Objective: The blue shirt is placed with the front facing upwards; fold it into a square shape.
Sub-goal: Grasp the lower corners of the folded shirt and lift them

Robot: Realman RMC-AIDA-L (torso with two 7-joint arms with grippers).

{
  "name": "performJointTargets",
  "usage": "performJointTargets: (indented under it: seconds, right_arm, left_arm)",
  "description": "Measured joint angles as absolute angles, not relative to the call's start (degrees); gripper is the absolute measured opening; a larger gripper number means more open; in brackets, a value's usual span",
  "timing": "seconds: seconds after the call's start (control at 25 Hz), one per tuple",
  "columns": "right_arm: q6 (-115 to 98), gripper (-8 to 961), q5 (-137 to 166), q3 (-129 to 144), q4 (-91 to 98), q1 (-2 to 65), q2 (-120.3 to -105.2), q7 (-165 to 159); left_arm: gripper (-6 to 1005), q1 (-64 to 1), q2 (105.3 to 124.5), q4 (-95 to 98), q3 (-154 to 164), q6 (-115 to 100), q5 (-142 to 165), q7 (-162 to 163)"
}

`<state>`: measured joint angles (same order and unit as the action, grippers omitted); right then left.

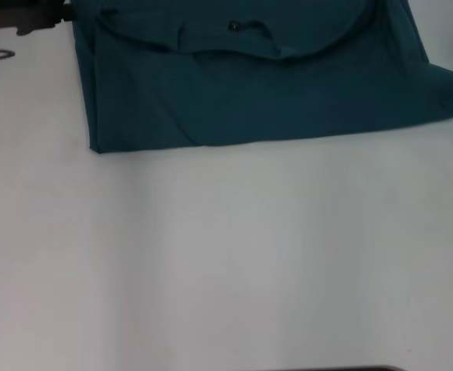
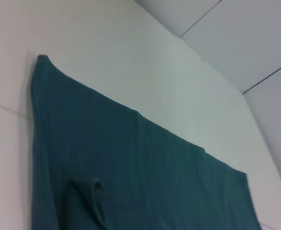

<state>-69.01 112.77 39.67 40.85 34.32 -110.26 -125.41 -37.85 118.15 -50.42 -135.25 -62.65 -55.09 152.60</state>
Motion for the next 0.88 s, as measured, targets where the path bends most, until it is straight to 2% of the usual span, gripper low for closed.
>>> performJointTargets:
  seconds: [0.08, 0.28, 0.44, 0.56, 0.88]
  right_arm:
    - [-72.28, 725, 109.8, 39.01, 40.86, 31.37, -110.28, -123.21]
    - [-80.59, 716, 105.29, 34.77, 40.28, 24.45, -111.28, -118.73]
    - [-83.97, 714, 105.01, 32.06, 40.13, 21.25, -111.79, -114.97]
    - [-84.74, 712, 105.35, 31.76, 40.06, 20.56, -111.85, -113.66]
    - [-84.83, 708, 105.56, 31.7, 40.06, 20.66, -111.88, -113.54]
  left_arm:
    - [623, -35.25, 118.6, -51.23, -135.26, -63.95, -58.33, 151.88]
    - [622, -28.52, 119.58, -50.6, -135.29, -67.09, -65.43, 148.56]
    - [620, -25.2, 119.11, -47.16, -135.48, -69.14, -66.96, 145.25]
    - [614, -24.13, 118.65, -45.13, -136.51, -70.5, -67.02, 144.76]
    - [613, -24.9, 119.0, -39.58, -137.03, -70.58, -66.83, 144.77]
